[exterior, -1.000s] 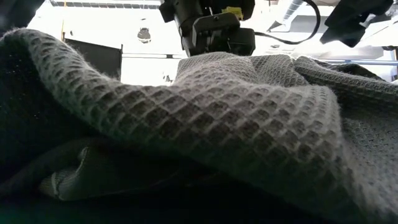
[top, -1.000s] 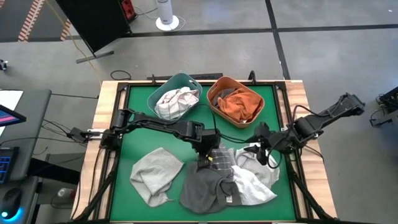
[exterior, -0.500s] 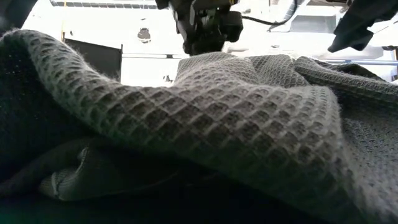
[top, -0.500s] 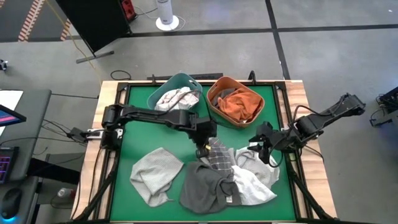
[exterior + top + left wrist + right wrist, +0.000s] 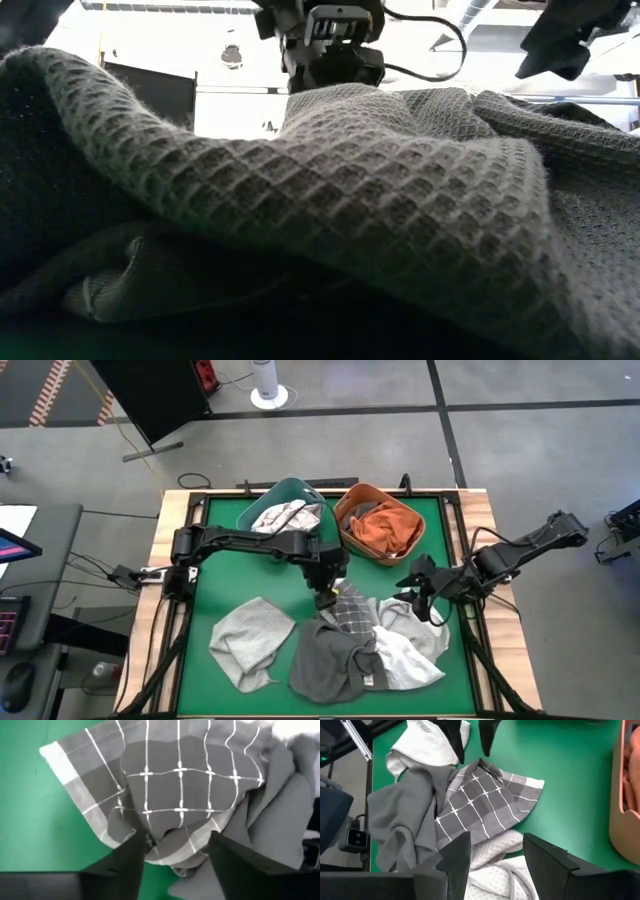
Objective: Sort towels by color in basket
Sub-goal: Put the gray patterned towel into the orange bin
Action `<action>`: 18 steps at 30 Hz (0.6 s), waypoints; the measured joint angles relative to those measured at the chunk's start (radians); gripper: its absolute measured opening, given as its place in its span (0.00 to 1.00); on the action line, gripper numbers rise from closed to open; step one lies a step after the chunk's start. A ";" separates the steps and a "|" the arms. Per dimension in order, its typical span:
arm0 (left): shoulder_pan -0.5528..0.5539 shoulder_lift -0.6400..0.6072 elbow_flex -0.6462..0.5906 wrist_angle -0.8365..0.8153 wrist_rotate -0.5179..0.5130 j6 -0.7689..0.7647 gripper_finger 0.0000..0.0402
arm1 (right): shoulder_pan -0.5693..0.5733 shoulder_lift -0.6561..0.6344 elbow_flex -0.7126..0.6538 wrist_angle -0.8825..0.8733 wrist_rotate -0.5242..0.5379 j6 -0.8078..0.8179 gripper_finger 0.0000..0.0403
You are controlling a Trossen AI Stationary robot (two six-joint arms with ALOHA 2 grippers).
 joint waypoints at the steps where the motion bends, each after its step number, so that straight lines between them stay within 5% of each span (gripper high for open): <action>1: -0.002 0.004 0.001 -0.007 0.010 0.024 0.58 | 0.000 0.001 0.000 -0.002 0.000 0.000 0.51; 10: -0.028 0.066 0.000 -0.076 -0.013 0.198 0.60 | 0.002 0.017 0.000 0.014 0.000 0.000 0.51; 18: -0.050 0.076 0.000 -0.070 -0.047 0.248 0.30 | 0.002 0.016 0.000 0.016 0.000 0.000 0.51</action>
